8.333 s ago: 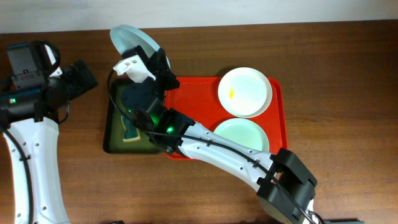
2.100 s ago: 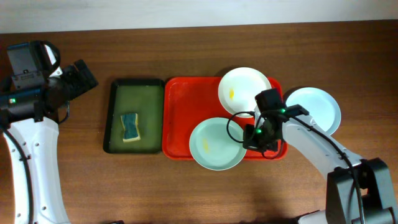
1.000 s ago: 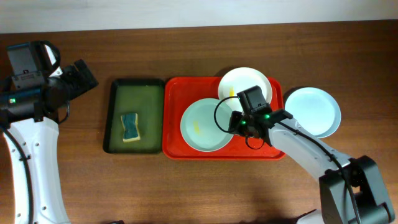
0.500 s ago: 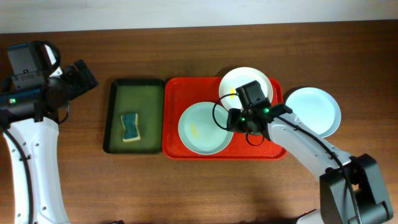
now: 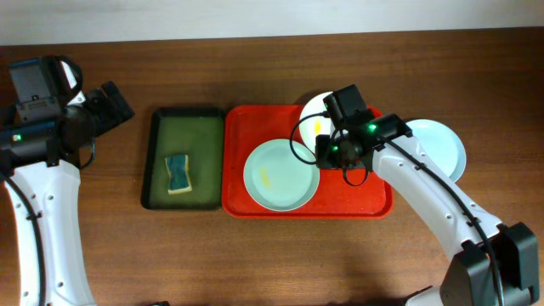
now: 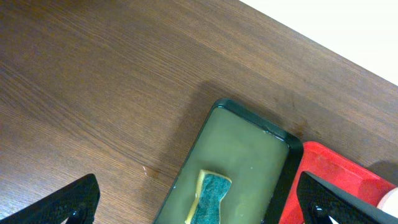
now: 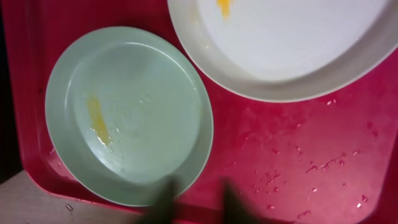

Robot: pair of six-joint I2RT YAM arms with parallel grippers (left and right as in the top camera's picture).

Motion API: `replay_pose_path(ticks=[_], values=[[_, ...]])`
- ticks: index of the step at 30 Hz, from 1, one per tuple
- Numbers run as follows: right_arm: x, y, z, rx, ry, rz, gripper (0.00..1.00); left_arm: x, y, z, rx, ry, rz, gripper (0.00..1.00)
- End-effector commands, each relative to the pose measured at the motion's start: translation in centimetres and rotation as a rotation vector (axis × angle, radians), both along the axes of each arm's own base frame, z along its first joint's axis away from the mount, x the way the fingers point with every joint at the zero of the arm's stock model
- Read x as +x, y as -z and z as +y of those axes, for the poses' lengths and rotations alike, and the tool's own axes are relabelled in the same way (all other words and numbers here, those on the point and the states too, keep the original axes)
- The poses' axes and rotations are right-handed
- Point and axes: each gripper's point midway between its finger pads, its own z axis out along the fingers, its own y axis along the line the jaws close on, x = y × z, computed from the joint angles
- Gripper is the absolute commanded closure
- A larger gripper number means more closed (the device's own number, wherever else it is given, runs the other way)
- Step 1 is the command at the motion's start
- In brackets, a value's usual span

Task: Clean dirty plates on tray and stack at the side
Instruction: 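Hold the pale green plate steady on the red tray with the right gripper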

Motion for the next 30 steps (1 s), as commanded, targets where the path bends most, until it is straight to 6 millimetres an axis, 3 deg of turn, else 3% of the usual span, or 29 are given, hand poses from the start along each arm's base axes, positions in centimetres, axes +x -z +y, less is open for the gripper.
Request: replay_pose_path(ticks=[1,2,3,5,9,15,20,30], values=[[0.0,-0.8,-0.1,-0.015,-0.018,-0.021,0.95,0.0,0.0,0.1,-0.007,-0.007,-0.002,0.01],[-0.1,-0.8,-0.1,-0.016,-0.018,-0.018,0.83,0.0,0.0,0.1,-0.007,-0.007,-0.002,0.01],[-0.1,-0.6,-0.1,-0.017,-0.018,-0.014,0.63,0.0,0.0,0.1,-0.007,-0.007,-0.002,0.01],[-0.5,0.1,-0.3,-0.026,-0.018,0.006,0.53,0.0,0.0,0.1,-0.007,-0.007,-0.002,0.01],[-1.4,1.8,-1.5,-0.080,0.010,0.033,0.54,0.1,0.0,0.1,-0.007,-0.007,-0.002,0.01],[-1.3,4.6,-0.6,-0.023,0.009,0.006,0.55,0.0,0.0,0.1,-0.007,-0.007,-0.002,0.00],[-1.3,7.5,-0.4,0.027,0.080,-0.030,0.63,0.1,0.0,0.1,-0.007,-0.007,-0.002,0.01],[-0.5,8.5,0.3,0.080,0.080,-0.097,0.68,0.0,0.0,0.1,-0.007,-0.007,-0.002,0.01]])
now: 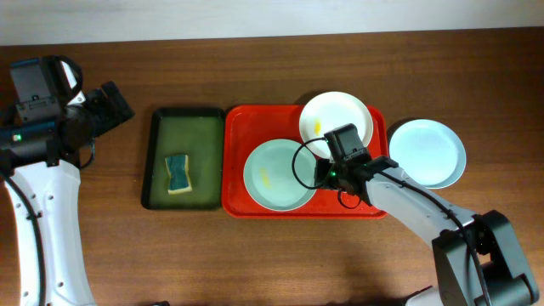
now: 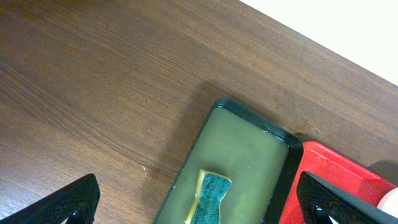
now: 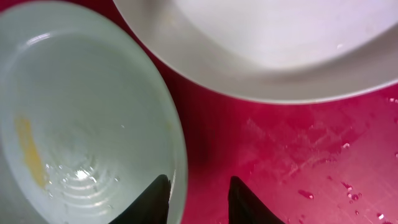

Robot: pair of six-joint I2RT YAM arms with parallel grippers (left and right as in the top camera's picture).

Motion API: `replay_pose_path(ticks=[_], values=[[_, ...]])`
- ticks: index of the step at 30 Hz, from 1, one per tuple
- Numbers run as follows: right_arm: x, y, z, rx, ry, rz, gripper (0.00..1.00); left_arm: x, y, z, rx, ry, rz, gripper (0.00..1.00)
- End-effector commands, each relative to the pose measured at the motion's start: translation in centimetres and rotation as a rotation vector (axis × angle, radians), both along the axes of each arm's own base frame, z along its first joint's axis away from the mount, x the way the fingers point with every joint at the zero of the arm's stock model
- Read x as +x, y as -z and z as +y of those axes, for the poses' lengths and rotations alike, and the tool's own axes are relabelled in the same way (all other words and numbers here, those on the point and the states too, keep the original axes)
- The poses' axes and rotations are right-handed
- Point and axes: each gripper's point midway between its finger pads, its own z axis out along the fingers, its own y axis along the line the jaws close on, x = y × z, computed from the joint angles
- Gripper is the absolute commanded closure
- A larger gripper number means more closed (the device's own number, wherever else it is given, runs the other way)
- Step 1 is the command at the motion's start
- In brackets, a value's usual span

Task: Clean dirty plates on tray and stack at the side
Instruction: 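Hold the pale green plate steady on the red tray with the right gripper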

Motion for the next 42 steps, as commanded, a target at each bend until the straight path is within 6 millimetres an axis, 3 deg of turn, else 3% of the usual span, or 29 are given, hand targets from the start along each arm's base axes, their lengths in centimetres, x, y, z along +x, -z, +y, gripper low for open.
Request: replay_pose_path(ticks=[1,3,5,8,12,16,21,26,34,42], values=[[0.1,-0.1,0.7,0.019,-0.008,-0.013,0.68,0.0,0.0,0.1,-0.007,-0.007,-0.002,0.00],[0.1,0.8,0.7,0.012,-0.008,0.005,0.69,0.0,0.0,0.1,-0.007,-0.007,-0.002,0.01],[-0.1,1.8,0.6,0.003,-0.008,0.027,0.76,0.0,0.0,0.1,-0.007,-0.007,-0.002,0.01],[-0.1,1.6,1.0,0.021,-0.016,0.026,0.81,0.0,0.0,0.1,-0.007,-0.007,-0.002,0.01],[-0.4,1.5,2.1,0.047,-0.041,0.030,0.96,0.1,0.0,0.1,-0.007,-0.007,-0.002,0.01],[-0.4,1.5,2.0,0.056,-0.018,0.037,0.96,0.0,0.0,0.1,-0.007,-0.007,-0.002,0.00],[-0.5,1.6,1.9,0.051,-0.017,0.039,0.83,0.1,0.0,0.1,-0.007,-0.007,-0.002,0.00],[-0.7,1.7,1.8,0.045,-0.017,0.051,0.81,0.1,0.0,0.1,-0.007,-0.007,-0.002,0.00],[0.2,0.5,2.2,-0.026,-0.218,-0.021,0.64,0.0,0.0,0.1,-0.007,-0.007,-0.002,0.01],[0.6,0.2,1.7,-0.072,-0.221,-0.031,0.70,0.0,0.0,0.1,-0.007,-0.007,-0.002,0.01]])
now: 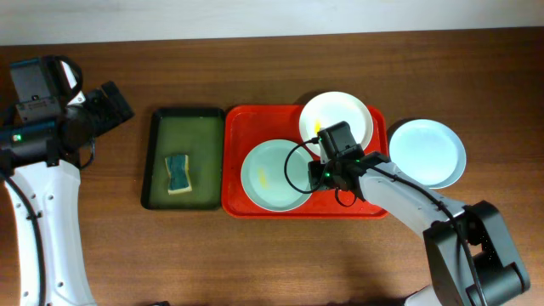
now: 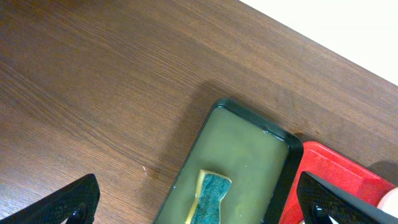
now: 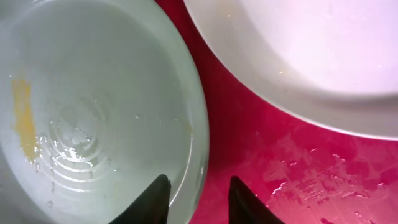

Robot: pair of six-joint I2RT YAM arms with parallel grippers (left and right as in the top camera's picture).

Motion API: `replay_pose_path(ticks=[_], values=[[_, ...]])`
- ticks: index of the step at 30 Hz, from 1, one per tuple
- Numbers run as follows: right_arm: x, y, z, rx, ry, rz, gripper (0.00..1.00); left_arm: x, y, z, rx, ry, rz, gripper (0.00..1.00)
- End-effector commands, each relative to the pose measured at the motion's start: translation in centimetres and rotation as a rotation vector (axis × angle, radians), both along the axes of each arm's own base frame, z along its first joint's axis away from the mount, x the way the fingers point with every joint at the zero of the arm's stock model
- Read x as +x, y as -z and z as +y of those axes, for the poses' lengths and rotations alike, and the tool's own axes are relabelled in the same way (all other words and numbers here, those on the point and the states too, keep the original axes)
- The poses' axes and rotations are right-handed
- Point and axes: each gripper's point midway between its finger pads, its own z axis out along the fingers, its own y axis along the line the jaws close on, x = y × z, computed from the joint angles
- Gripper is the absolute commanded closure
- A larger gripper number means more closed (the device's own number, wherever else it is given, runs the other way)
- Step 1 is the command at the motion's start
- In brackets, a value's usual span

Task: Clean dirty plates on tray and stack at the side
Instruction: 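Hold the pale green plate steady on the red tray with the right gripper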

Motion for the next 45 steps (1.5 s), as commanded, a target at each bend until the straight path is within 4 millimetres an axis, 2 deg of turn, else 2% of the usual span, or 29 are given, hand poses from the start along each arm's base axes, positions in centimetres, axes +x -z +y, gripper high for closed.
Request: replay_pose_path(ticks=[1,3,7,11,12,15,19,24,26,27,29,30,31,32,34,37,41,45], values=[[0.6,-0.4,0.2,-0.020,-0.013,-0.026,0.71,0.1,0.0,0.1,-0.007,-0.007,-0.002,0.01],[0.7,-0.3,0.2,-0.023,-0.011,-0.030,0.74,0.0,0.0,0.1,-0.007,-0.007,-0.002,0.01],[0.7,0.9,0.1,-0.037,-0.010,-0.009,0.78,0.1,0.0,0.1,-0.007,-0.007,-0.002,0.01],[0.9,0.8,0.2,-0.030,-0.001,-0.017,0.83,0.1,0.0,0.1,-0.007,-0.007,-0.002,0.00],[1.1,0.7,0.3,-0.016,0.030,-0.016,0.90,0.0,0.0,0.1,-0.007,-0.007,-0.002,0.01],[0.9,0.8,0.7,0.006,0.077,0.001,0.96,0.0,0.0,0.1,-0.007,-0.007,-0.002,0.01],[0.4,0.7,1.7,0.042,0.145,0.025,0.96,0.0,0.0,0.1,-0.007,-0.007,-0.002,0.00],[0.3,0.6,1.7,0.116,0.355,0.084,0.96,0.0,0.0,0.1,-0.007,-0.007,-0.002,0.00],[0.1,0.8,1.6,0.111,0.364,0.097,0.96,0.1,0.0,0.1,-0.007,-0.007,-0.002,0.01],[0.1,0.7,1.6,0.106,0.345,0.090,0.81,0.0,0.0,0.1,-0.007,-0.007,-0.002,0.01],[0.7,-0.6,1.9,0.071,0.196,0.019,0.59,0.0,0.0,0.1,-0.007,-0.007,-0.002,0.01],[1.1,-1.2,2.0,0.045,0.105,-0.021,0.56,0.0,0.0,0.1,-0.007,-0.007,-0.002,0.01],[1.5,-1.6,2.3,0.010,-0.004,-0.064,0.56,0.0,0.0,0.1,-0.007,-0.007,-0.002,0.01],[1.6,-1.7,2.3,-0.004,-0.037,-0.076,0.56,0.1,0.0,0.1,-0.007,-0.007,-0.002,0.00],[1.6,-1.6,2.3,-0.010,-0.051,-0.079,0.59,0.1,0.0,0.1,-0.007,-0.007,-0.002,0.01],[2.1,-0.9,1.4,-0.067,-0.027,-0.095,0.68,0.0,0.0,0.1,-0.007,-0.007,-0.002,0.01],[2.1,-0.6,1.3,-0.073,-0.026,-0.087,0.81,0.0,0.0,0.1,-0.007,-0.007,-0.002,0.01],[2.0,-0.4,1.4,-0.070,-0.029,-0.079,0.77,0.0,0.0,0.1,-0.007,-0.007,-0.002,0.01]])
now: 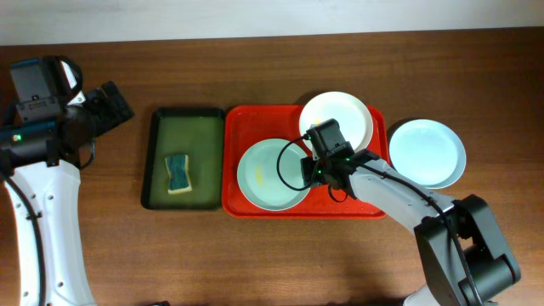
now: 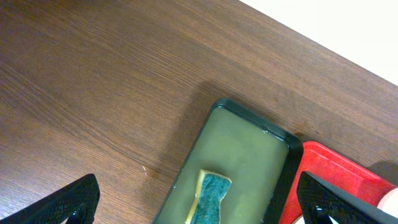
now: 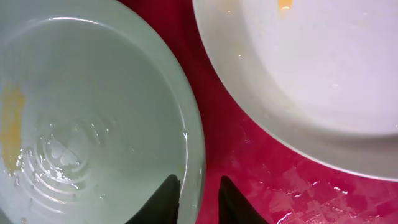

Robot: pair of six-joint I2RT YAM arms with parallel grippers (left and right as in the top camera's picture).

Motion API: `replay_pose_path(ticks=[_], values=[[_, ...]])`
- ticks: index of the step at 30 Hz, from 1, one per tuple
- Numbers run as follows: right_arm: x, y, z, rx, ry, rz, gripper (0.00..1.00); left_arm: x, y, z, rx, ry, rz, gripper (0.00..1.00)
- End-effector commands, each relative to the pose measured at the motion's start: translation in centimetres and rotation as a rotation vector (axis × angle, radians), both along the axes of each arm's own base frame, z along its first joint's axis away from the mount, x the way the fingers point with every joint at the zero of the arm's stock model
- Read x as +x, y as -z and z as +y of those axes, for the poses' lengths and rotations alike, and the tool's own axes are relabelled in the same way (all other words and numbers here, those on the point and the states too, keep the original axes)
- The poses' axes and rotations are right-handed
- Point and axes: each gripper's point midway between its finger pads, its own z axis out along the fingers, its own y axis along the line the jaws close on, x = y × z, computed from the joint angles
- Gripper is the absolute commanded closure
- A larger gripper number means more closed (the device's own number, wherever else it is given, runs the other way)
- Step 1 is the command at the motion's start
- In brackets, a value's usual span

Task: Clean dirty plates on tray and stack at the side
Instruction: 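Hold the pale green plate steady on the red tray with the right gripper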

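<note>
A pale green plate (image 1: 272, 174) with a yellow smear lies on the left half of the red tray (image 1: 365, 202). A white plate (image 1: 337, 119) with a small yellow spot sits at the tray's back right. My right gripper (image 3: 198, 202) is low over the green plate's right rim (image 3: 194, 155), open. One finger is inside the rim and the other is over the tray, with a strip of red showing between it and the rim. My left gripper (image 2: 199, 205) hangs open high above the table's left side.
A dark green basin (image 1: 183, 111) of murky water stands left of the tray, with a blue-and-yellow sponge (image 1: 178, 173) in it. A light blue plate (image 1: 427, 151) lies on the wooden table right of the tray.
My right gripper's fingers stand closer together astride the green plate's rim. Gripper and plate sit slightly further left on the tray. The left arm is unchanged.
My right gripper was first high over the tray between the two plates. It then stood low beside the green plate's right rim, later astride that rim. The plate has crept left, and the fingers are narrower now. The left arm never moved.
</note>
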Motion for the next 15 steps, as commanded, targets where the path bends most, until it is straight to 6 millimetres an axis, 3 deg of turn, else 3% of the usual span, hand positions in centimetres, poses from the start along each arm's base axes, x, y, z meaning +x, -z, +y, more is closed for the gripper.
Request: replay_pose_path(ticks=[1,3,8,15], values=[[0.4,0.2,0.3,-0.016,-0.011,-0.007,0.77,0.0,0.0,0.1,-0.007,-0.007,-0.002,0.01],[0.3,1.0,0.3,-0.023,-0.012,0.006,0.77,0.0,0.0,0.1,-0.007,-0.007,-0.002,0.01],[0.2,1.0,0.4,-0.011,-0.012,0.013,0.96,0.1,0.0,0.1,-0.007,-0.007,-0.002,0.01],[-0.6,0.4,0.4,0.032,0.075,0.061,0.96,0.1,0.0,0.1,-0.007,-0.007,-0.002,0.00]])
